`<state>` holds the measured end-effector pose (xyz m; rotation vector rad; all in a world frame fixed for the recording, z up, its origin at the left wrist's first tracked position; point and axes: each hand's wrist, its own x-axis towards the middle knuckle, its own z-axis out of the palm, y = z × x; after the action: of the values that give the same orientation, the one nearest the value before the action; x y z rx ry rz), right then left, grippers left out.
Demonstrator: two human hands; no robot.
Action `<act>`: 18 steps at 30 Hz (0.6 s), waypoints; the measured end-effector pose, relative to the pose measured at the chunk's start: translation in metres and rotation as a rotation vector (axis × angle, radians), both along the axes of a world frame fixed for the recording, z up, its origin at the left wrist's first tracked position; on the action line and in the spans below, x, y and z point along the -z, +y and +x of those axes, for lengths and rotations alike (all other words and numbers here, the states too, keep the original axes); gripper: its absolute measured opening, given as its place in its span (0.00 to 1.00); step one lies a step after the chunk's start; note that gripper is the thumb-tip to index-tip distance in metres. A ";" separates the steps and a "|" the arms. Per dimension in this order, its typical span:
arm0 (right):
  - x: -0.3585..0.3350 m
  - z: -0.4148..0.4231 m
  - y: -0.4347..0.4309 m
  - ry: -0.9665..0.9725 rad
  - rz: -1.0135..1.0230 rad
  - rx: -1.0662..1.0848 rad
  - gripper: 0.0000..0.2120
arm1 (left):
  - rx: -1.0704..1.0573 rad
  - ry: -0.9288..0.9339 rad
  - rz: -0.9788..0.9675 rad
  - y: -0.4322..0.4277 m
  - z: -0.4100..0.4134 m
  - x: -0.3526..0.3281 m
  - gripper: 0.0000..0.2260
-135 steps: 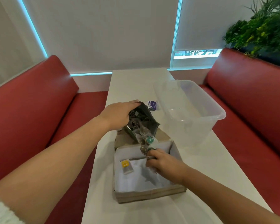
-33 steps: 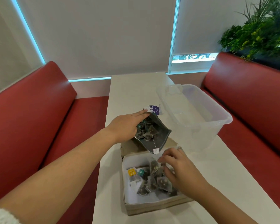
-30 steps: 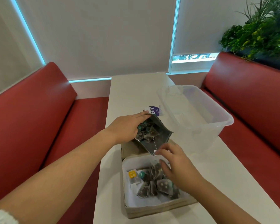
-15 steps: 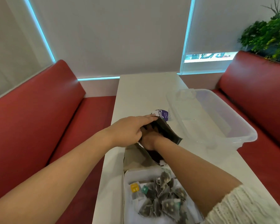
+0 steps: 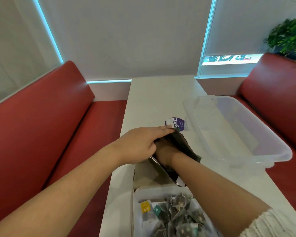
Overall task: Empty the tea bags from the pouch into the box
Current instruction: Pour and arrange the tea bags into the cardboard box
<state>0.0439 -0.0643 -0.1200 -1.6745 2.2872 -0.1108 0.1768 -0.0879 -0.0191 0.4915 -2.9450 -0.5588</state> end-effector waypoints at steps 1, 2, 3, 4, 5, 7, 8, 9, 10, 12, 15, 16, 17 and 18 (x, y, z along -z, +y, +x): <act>-0.004 0.003 0.001 0.048 0.029 -0.007 0.18 | 0.008 0.001 -0.003 0.000 0.000 0.001 0.31; -0.008 0.005 0.003 0.091 0.072 0.002 0.20 | 0.009 0.001 -0.006 0.000 0.001 0.002 0.32; -0.014 0.006 0.008 0.122 0.076 0.008 0.22 | 0.004 0.001 -0.005 0.000 0.002 0.002 0.32; -0.022 0.008 0.014 0.144 0.091 -0.013 0.24 | -0.005 0.000 -0.005 -0.001 0.002 0.002 0.32; -0.027 0.008 0.020 0.142 0.086 -0.038 0.25 | -0.014 -0.001 -0.005 -0.003 0.003 0.002 0.32; -0.032 0.007 0.042 0.150 -0.043 -0.135 0.24 | -0.016 -0.013 -0.010 -0.003 0.004 0.000 0.32; -0.032 0.007 0.053 0.139 -0.164 -0.160 0.22 | -0.010 -0.020 -0.016 -0.003 0.005 0.000 0.32; -0.031 0.008 0.064 0.108 -0.274 -0.168 0.20 | -0.003 -0.026 -0.025 -0.003 0.006 0.000 0.32; -0.030 0.009 0.072 0.086 -0.359 -0.180 0.18 | 0.003 -0.032 -0.041 -0.002 0.007 0.000 0.32; -0.031 0.012 0.084 0.065 -0.446 -0.202 0.17 | 0.005 -0.036 -0.091 0.001 0.008 0.002 0.31; -0.036 0.012 0.097 0.057 -0.556 -0.239 0.16 | 0.013 -0.019 -0.157 0.005 0.009 0.006 0.30; -0.038 0.012 0.102 0.042 -0.585 -0.249 0.16 | 0.014 -0.016 -0.166 0.005 0.009 0.007 0.30; -0.041 0.013 0.107 0.022 -0.609 -0.256 0.16 | 0.012 -0.015 -0.171 0.004 0.009 0.009 0.30; -0.043 0.014 0.113 -0.006 -0.638 -0.262 0.16 | 0.013 -0.017 -0.177 0.003 0.009 0.010 0.30</act>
<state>0.0575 0.0485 -0.0769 -2.2413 2.1256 -0.8585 0.1857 -0.0847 -0.0295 0.4606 -2.9789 -0.2925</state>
